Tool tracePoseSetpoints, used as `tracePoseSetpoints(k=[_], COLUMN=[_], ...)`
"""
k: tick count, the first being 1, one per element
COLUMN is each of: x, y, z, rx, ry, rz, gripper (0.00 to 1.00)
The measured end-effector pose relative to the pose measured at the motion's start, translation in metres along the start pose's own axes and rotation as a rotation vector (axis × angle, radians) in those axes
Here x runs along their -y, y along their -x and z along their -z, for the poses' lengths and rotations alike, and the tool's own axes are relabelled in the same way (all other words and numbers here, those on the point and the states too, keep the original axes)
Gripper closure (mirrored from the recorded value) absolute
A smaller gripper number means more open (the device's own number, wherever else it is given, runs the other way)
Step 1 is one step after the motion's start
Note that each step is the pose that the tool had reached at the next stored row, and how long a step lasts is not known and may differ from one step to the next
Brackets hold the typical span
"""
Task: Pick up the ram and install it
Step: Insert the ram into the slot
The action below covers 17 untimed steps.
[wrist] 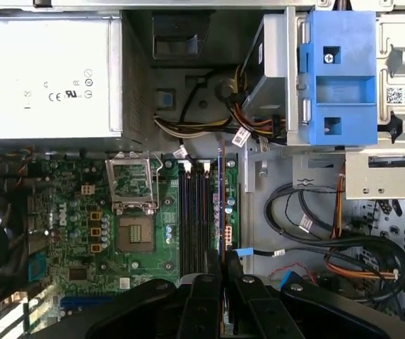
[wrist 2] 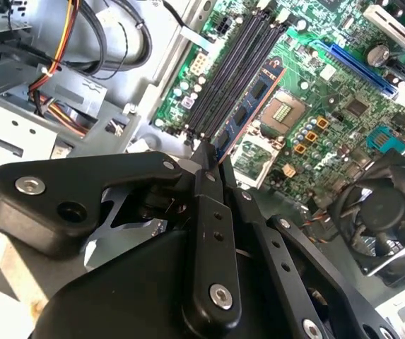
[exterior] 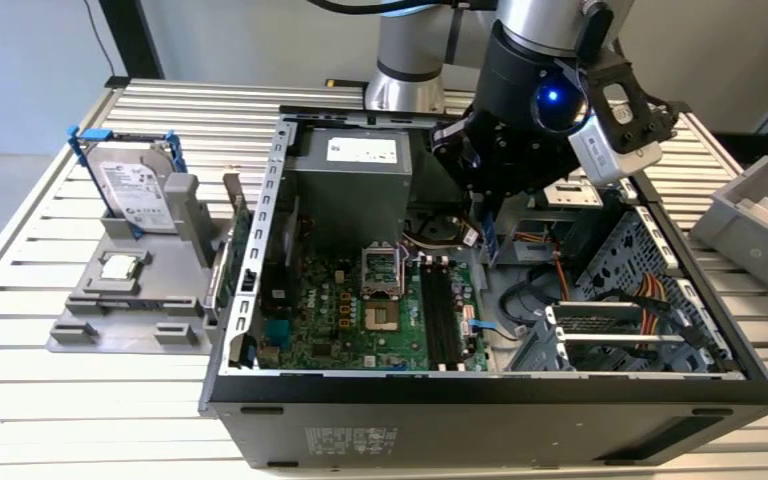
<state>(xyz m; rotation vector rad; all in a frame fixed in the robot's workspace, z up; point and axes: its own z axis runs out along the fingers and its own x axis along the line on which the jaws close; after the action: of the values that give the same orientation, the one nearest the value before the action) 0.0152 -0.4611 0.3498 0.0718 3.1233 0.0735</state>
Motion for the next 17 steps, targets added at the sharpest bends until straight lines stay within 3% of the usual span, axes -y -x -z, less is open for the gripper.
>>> tracePoseSetpoints(k=[6,17], x=[0.0000,0.0007], y=[0.0000,-0.0002], z=[-0.0008,-0.0130], rx=[0.0001,0.0001], ry=[0.0003,0.0001], rz=[-0.001,-0.001], gripper=[1.00,1.00])
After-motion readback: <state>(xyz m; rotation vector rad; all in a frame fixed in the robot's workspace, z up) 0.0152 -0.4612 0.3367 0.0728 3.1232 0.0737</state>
